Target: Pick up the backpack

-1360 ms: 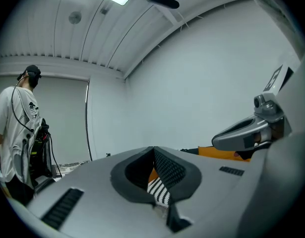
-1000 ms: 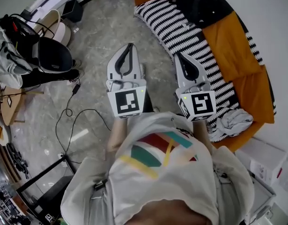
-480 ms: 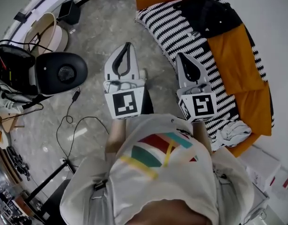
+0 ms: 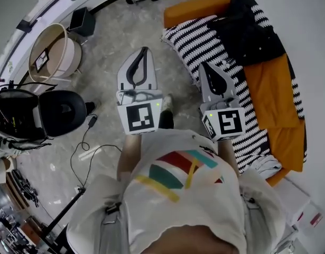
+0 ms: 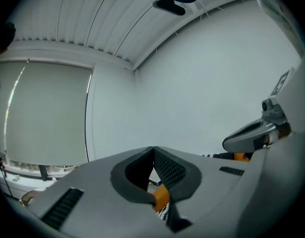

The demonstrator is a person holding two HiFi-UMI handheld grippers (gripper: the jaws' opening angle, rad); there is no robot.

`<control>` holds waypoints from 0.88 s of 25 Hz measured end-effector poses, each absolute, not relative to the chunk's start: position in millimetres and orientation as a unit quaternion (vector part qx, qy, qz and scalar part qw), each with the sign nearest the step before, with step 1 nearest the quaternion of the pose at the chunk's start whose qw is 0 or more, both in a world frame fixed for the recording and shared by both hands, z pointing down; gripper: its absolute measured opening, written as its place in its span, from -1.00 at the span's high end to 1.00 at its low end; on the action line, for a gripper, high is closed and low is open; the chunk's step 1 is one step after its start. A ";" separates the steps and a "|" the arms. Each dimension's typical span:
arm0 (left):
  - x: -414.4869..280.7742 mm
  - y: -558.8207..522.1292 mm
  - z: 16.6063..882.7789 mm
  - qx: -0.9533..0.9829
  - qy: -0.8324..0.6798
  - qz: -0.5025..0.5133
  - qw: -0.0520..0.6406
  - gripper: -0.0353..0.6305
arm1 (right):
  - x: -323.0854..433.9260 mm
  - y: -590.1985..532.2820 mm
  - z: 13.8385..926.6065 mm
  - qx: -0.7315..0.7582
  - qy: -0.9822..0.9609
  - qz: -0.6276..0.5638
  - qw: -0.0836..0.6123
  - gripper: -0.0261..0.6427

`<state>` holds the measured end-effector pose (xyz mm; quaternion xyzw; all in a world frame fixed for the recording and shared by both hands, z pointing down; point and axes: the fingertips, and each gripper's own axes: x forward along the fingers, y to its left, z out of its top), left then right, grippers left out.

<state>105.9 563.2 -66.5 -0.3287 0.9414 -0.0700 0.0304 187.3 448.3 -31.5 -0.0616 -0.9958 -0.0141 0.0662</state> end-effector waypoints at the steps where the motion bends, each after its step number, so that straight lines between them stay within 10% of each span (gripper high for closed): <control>1: 92.4 562.0 -67.7 -0.331 0.941 -0.068 0.029 0.85 | 174.4 448.7 -32.7 -0.062 -0.996 -0.016 0.066 0.92; 22: -16.4 500.6 -54.3 -0.374 0.927 -0.040 0.003 0.85 | 94.3 373.8 -19.7 0.024 -0.995 -0.022 0.095 0.92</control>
